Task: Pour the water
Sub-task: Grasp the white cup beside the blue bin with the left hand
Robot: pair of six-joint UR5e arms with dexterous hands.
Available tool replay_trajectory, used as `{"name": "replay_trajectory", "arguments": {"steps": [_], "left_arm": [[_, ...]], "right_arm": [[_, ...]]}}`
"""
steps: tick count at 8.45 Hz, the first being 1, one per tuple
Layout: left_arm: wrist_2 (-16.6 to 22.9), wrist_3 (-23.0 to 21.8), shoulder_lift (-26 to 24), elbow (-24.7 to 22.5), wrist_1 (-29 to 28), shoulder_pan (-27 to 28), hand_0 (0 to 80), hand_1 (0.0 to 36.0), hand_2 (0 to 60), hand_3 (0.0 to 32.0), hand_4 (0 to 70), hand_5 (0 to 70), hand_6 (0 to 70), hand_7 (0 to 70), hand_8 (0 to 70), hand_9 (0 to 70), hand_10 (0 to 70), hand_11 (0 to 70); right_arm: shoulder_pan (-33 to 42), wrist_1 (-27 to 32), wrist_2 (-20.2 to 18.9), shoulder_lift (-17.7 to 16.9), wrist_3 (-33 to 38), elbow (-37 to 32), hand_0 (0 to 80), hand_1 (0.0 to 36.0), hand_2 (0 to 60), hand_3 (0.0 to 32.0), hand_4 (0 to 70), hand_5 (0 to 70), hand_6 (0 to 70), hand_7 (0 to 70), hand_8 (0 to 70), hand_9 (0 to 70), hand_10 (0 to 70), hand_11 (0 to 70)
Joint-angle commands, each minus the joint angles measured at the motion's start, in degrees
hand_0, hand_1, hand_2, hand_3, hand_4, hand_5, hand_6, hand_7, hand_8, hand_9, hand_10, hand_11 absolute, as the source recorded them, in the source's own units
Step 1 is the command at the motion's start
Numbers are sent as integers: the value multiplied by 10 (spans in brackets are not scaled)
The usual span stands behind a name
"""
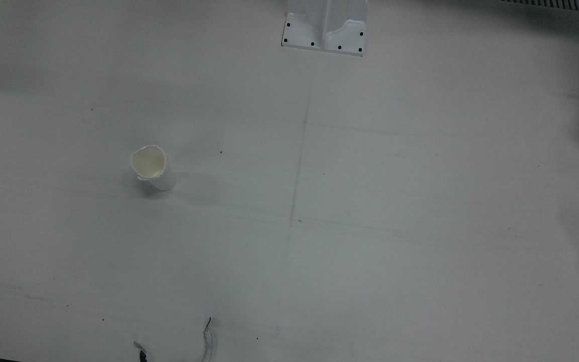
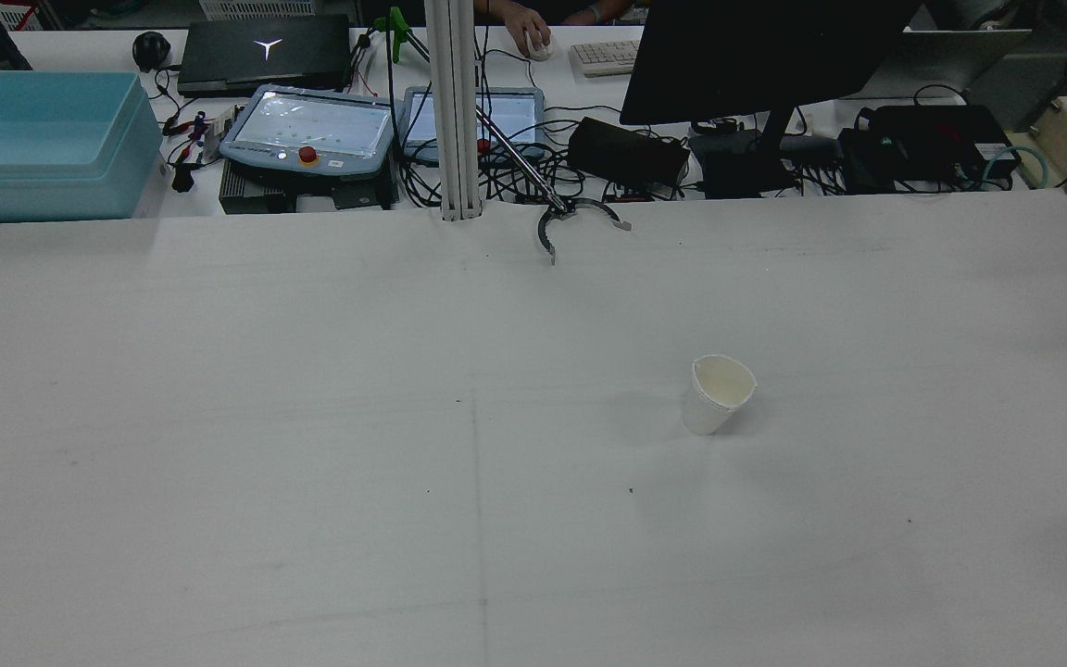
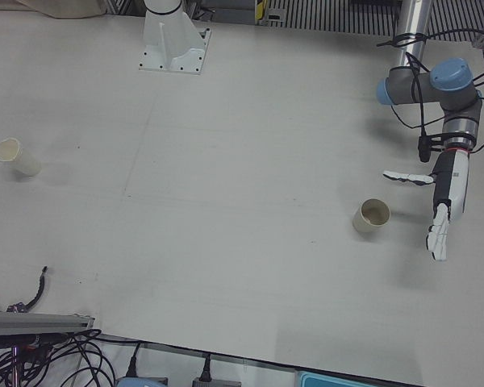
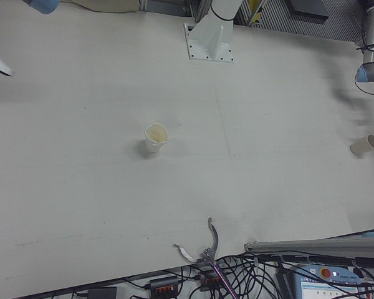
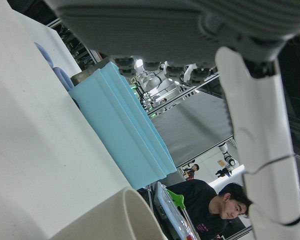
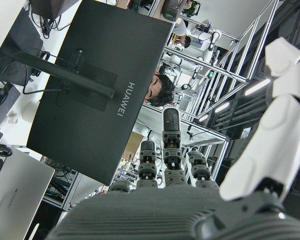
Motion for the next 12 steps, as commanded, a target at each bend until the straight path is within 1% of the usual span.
{"name": "replay_trajectory", "arguments": {"steps": [1, 2, 3, 4, 5, 6, 7, 9, 11, 12], "left_arm": [[4, -13, -9, 62, -18, 16, 580, 119, 0, 0, 133, 0, 54, 3, 1, 0, 43, 83], [3, -11, -9, 72, -26, 16, 551, 103, 0, 0, 121, 0, 48, 0, 0, 0, 43, 80], [4, -9, -10, 73, -28, 16, 554, 113, 0, 0, 121, 0, 41, 0, 0, 0, 41, 78], [4, -7, -10, 74, -28, 17, 563, 133, 0, 0, 118, 0, 26, 0, 0, 0, 29, 64], [3, -3, -10, 74, -28, 38, 556, 131, 0, 0, 121, 0, 24, 0, 0, 0, 27, 60], [0, 2, -11, 84, -39, 57, 549, 128, 0, 0, 125, 0, 24, 0, 0, 0, 27, 60], [0, 3, -12, 88, -41, 58, 550, 124, 0, 0, 127, 0, 25, 0, 0, 0, 24, 56], [1, 6, -37, 93, -37, 59, 554, 118, 0, 0, 143, 0, 31, 0, 0, 0, 23, 53], [1, 7, -52, 114, -37, 62, 572, 125, 0, 0, 162, 0, 39, 0, 0, 0, 21, 51], [2, 7, -56, 125, -37, 63, 582, 136, 0, 0, 165, 0, 43, 0, 0, 0, 23, 54]], "right_arm": [[-7, 1, 2, 2, 0, -1, 434, 109, 240, 0, 66, 89, 353, 303, 158, 168, 0, 0], [-8, 0, 3, 2, 0, -1, 433, 109, 241, 0, 67, 88, 354, 304, 157, 167, 0, 0], [-9, 0, 3, 2, 0, -1, 433, 109, 240, 0, 66, 89, 355, 301, 158, 168, 0, 0], [-9, 1, 3, 2, 1, -1, 432, 108, 239, 0, 66, 89, 354, 300, 156, 165, 0, 0], [-10, 0, 3, 2, 0, -1, 433, 109, 236, 0, 63, 88, 351, 297, 155, 164, 0, 0], [-11, 1, 3, 2, 0, -1, 432, 108, 235, 0, 63, 87, 349, 296, 153, 162, 0, 0], [-10, 1, 3, 1, 0, -1, 431, 108, 239, 0, 66, 88, 351, 297, 155, 163, 0, 0], [-14, 0, 3, 2, 0, -1, 432, 108, 234, 0, 62, 88, 350, 294, 154, 161, 0, 0], [-14, 1, 3, 1, 0, -1, 432, 107, 236, 0, 69, 88, 354, 304, 156, 165, 0, 0], [-14, 0, 3, 1, 0, -2, 430, 106, 233, 0, 69, 87, 352, 300, 155, 163, 0, 0]]}}
